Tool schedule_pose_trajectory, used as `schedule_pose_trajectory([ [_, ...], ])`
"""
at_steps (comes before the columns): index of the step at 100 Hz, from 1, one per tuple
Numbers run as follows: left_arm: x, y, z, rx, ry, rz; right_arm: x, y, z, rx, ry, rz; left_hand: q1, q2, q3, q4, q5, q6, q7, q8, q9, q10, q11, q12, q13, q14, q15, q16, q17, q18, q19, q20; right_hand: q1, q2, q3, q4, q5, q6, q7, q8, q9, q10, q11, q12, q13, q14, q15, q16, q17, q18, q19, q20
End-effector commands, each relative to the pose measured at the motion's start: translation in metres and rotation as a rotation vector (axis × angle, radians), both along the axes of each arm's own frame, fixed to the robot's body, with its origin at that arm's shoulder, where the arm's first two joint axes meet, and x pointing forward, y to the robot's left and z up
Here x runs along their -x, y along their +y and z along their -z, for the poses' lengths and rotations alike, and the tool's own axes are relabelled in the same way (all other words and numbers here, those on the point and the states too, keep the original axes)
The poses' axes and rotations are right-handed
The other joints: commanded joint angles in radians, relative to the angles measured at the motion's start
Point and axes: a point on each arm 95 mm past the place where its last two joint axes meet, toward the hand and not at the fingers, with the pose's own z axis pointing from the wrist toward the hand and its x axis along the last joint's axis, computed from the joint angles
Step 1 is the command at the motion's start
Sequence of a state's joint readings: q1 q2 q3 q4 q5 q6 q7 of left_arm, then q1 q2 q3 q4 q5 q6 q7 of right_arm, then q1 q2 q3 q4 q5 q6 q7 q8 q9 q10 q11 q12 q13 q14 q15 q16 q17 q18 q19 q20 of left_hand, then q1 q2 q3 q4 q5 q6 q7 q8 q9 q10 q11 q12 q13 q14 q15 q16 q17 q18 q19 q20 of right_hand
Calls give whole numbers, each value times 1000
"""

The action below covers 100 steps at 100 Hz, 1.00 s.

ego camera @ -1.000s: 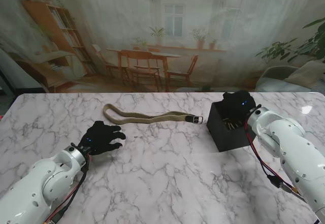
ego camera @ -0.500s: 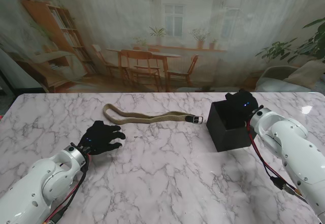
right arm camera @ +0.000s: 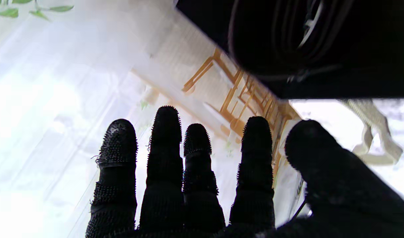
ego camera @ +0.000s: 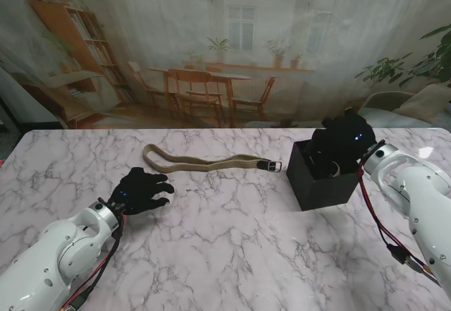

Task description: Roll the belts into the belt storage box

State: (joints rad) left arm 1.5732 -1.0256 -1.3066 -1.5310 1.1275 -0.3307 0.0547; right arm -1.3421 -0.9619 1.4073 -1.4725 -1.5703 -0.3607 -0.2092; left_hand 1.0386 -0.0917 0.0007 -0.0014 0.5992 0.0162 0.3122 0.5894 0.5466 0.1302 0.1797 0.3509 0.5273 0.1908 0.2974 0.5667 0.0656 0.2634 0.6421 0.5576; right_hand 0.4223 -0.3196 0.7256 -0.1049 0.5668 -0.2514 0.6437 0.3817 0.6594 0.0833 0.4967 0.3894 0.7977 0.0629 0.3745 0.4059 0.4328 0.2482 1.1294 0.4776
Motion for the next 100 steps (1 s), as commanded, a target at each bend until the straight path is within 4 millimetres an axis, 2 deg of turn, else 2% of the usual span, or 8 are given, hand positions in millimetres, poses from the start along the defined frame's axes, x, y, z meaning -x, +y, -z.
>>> schedule_pose_trajectory([
  [1, -1, -1, -1, -7, 5, 5, 4, 5, -19, -18, -45, -26, -17, 38, -13, -14, -9, 16, -18, 4, -32, 9, -6, -2, -27, 5, -29, -6, -20, 27, -23, 10, -7, -3, 5, 3, 0, 31, -16, 21, 5, -1, -22, -9, -19, 19, -44, -13, -18, 46, -12, -13],
  [16, -2, 0, -3, -11, -7, 2, 21, 15, -39, -83, -84, -71, -20, 41, -13, -14, -7, 18, -17, 5, -24, 9, -3, 0, -27, 6, -28, -6, -18, 27, -21, 11, -21, 1, 0, 13, 9, 35, -29, 22, 21, -1, -38, -11, -26, 31, -54, -16, -30, 53, -17, -13],
  [21, -3, 1, -4, -9, -11, -2, 29, 19, -41, -105, -87, -82, -22, 43, -13, -14, -4, 20, -16, 6, -20, 9, -2, 1, -28, 7, -28, -6, -19, 28, -20, 11, -32, 6, -11, 31, 15, 38, -47, 32, 34, -1, -50, -11, -22, 36, -59, -17, -32, 57, -20, -13],
  [29, -4, 3, -5, -6, -18, -7, 40, 27, -38, -153, -69, -89, -22, 43, -13, -14, -1, 21, -14, 7, -18, 10, -1, 1, -29, 7, -28, -6, -19, 30, -18, 12, -30, 7, -33, 34, 30, 43, -68, 47, 49, 4, -71, -9, -21, 52, -74, -22, -52, 76, -38, -17],
  [46, -7, 7, -6, 1, -16, -18, 61, 47, -14, -298, -36, -123, -27, 42, -13, -13, 31, 28, 9, 21, 34, 7, 32, 22, -25, 7, -25, -5, -16, 30, -12, 14, -29, 13, -77, 38, 50, 51, -102, 68, 84, 1, -112, -8, -20, 94, -137, -64, -91, 110, -83, -37],
  [73, -9, 13, 3, 29, -19, -52, 95, 81, 44, -482, 26, -148, -29, 44, -12, -13, 25, 32, 31, 37, 18, 11, 53, 63, -26, 7, -21, -2, -5, 26, 6, 20, -21, 10, -106, 40, 68, 48, -118, 74, 100, 4, -135, -6, -27, 73, -140, -67, -125, 132, -103, -46],
  [84, -12, 19, 2, 21, -21, -58, 103, 89, 60, -533, 37, -149, -32, 50, -13, -13, 5, 32, 18, 24, -37, 3, 18, 47, -31, 1, -21, -1, -4, 18, 15, 22, -16, 10, -108, 42, 75, 48, -117, 79, 105, 3, -139, -3, -25, 70, -137, -62, -126, 133, -104, -45],
  [100, -22, 33, -2, -17, -35, -75, 109, 90, 67, -553, 46, -154, -36, 56, -14, -14, 2, 41, 35, 40, -179, -4, -51, -7, -64, -12, -29, -3, -5, -3, 27, 24, -14, 17, -108, 44, 61, 47, -124, 82, 100, 1, -147, 0, -32, 68, -138, -59, -134, 132, -108, -44],
])
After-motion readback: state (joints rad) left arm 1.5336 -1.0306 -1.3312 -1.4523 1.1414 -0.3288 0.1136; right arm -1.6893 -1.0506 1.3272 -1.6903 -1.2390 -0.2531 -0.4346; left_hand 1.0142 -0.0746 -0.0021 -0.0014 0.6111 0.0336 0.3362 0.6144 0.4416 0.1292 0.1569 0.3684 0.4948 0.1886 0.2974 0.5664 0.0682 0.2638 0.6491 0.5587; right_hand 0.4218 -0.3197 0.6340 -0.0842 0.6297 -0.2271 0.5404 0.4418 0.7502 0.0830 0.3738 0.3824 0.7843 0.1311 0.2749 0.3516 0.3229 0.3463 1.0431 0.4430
